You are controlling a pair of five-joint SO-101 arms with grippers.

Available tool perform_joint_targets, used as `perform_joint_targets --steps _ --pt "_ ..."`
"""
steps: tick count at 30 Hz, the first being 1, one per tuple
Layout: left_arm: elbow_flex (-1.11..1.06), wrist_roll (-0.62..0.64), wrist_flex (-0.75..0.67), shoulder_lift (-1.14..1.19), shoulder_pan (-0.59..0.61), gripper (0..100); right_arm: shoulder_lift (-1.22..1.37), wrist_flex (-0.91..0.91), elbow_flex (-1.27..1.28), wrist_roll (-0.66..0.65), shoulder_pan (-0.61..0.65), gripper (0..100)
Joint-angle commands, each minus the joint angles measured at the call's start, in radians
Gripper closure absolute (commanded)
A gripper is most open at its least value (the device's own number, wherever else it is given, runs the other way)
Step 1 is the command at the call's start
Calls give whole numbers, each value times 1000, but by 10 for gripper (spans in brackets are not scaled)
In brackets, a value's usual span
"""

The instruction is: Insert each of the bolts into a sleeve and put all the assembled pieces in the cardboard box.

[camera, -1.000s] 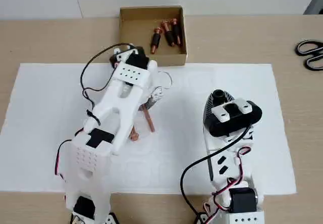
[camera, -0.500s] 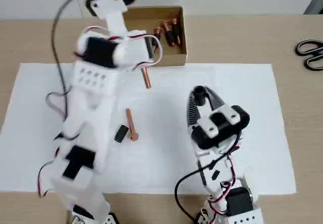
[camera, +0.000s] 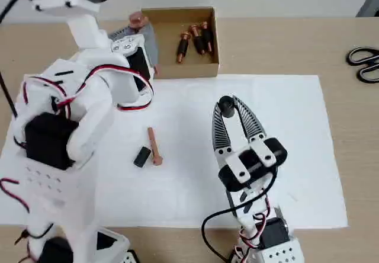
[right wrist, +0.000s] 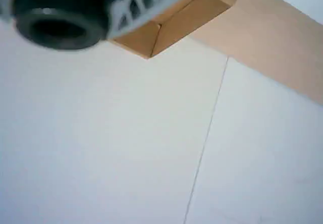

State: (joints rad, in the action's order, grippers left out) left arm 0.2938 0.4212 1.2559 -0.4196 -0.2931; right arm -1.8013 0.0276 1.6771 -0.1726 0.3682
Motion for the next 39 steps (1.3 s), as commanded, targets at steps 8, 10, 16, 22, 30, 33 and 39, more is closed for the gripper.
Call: perform_joint_targets --steps 8,10,16,22,30,33,39 --pt "-912 -184 -1005 -463 -244 993 -7 -19 6 -6 59 995" --pt "-1015 -198 -1089 -508 -252 993 -5 -18 6 -6 59 995" --pt "-1029 -196 -890 -592 -293 993 -8 39 6 -8 56 995" --pt "-1032 -124 -810 -609 -308 993 -12 21 6 -8 56 995" --pt "-1044 -118 -812 -606 -308 993 -12 -65 3 -8 58 995" --pt "-1069 -118 -813 -606 -310 993 -12 -84 3 -9 58 995" --pt "-1064 -118 -815 -611 -324 993 -12 -82 6 -11 58 995"
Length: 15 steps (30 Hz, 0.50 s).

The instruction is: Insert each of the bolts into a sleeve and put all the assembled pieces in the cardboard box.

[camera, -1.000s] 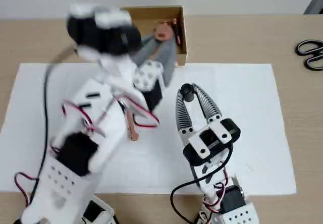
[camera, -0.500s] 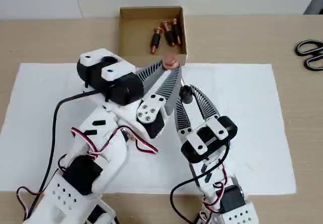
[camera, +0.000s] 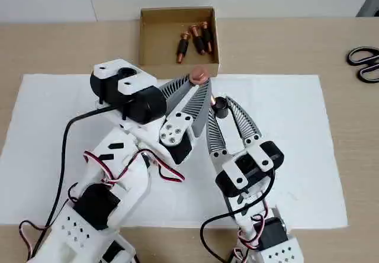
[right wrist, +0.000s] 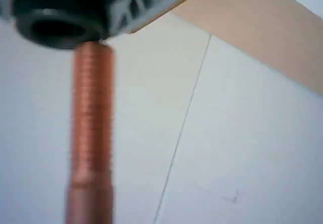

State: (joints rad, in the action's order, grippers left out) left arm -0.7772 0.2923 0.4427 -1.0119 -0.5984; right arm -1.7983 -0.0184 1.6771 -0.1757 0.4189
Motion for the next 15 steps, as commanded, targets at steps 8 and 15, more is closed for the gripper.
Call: perform_joint_targets --steps 8,15 --pt "8 8 -3 -18 -77 993 -15 -30 6 -8 7 995" --pt "7 -21 -71 -15 -74 993 -15 -30 6 -8 7 995"
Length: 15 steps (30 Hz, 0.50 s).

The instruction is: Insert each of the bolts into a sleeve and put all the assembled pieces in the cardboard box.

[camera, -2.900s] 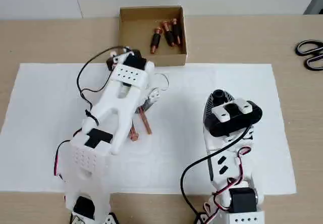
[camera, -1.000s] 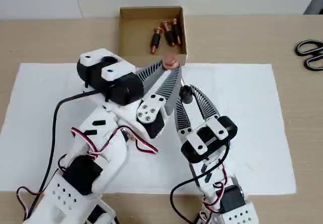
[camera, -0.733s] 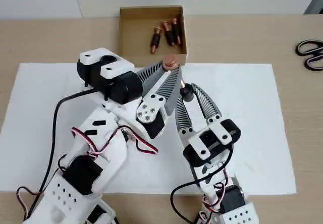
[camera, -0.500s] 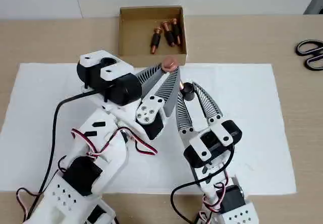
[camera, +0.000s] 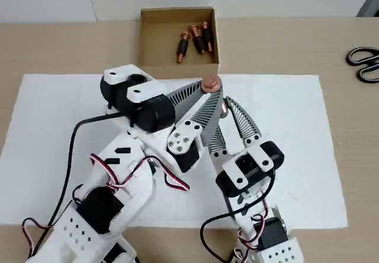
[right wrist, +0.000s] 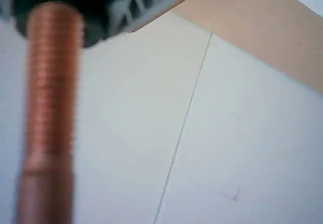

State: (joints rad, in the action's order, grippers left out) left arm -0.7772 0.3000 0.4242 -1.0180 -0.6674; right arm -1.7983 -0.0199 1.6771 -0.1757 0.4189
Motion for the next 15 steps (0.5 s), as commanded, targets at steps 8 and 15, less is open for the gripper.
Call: perform_joint_targets --steps 8,15 --pt "1 -98 -80 -11 -6 993 -15 -28 6 -8 7 995" --pt "-10 -144 -81 -8 -5 993 -15 -27 6 -8 7 995"
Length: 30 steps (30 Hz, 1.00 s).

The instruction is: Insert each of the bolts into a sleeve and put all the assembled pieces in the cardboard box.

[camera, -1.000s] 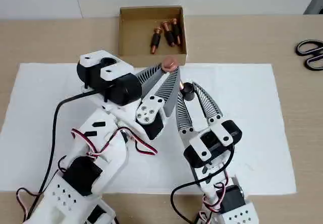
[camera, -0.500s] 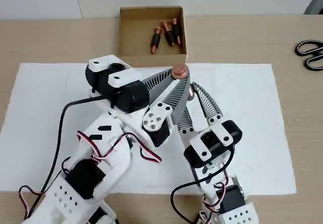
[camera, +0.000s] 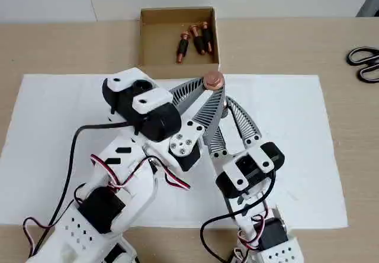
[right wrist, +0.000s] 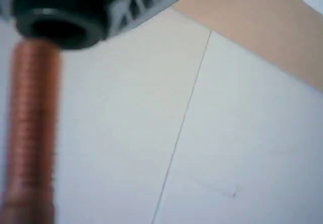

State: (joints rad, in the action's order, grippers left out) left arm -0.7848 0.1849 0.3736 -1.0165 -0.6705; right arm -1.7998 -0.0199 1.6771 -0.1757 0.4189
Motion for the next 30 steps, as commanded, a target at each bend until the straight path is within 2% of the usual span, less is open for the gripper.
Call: perform_joint_targets --steps 1,14,16,20,22,25,30 --pt "-12 -43 -31 -9 -2 993 -13 -27 6 -8 7 995" --pt "-74 -60 -26 -12 -2 987 -13 -27 6 -8 7 995" --pt "-71 -60 0 -11 -2 951 -13 -27 6 -8 7 995" --pt "-68 -60 132 -9 -2 790 -13 -27 3 -8 7 995" --pt "-68 -57 173 -9 -2 739 -13 -27 3 -8 7 995" --pt "-64 -60 180 -14 12 732 -13 -27 3 -8 7 995" --pt "-15 -61 137 -11 163 732 -13 -27 3 -9 7 995"
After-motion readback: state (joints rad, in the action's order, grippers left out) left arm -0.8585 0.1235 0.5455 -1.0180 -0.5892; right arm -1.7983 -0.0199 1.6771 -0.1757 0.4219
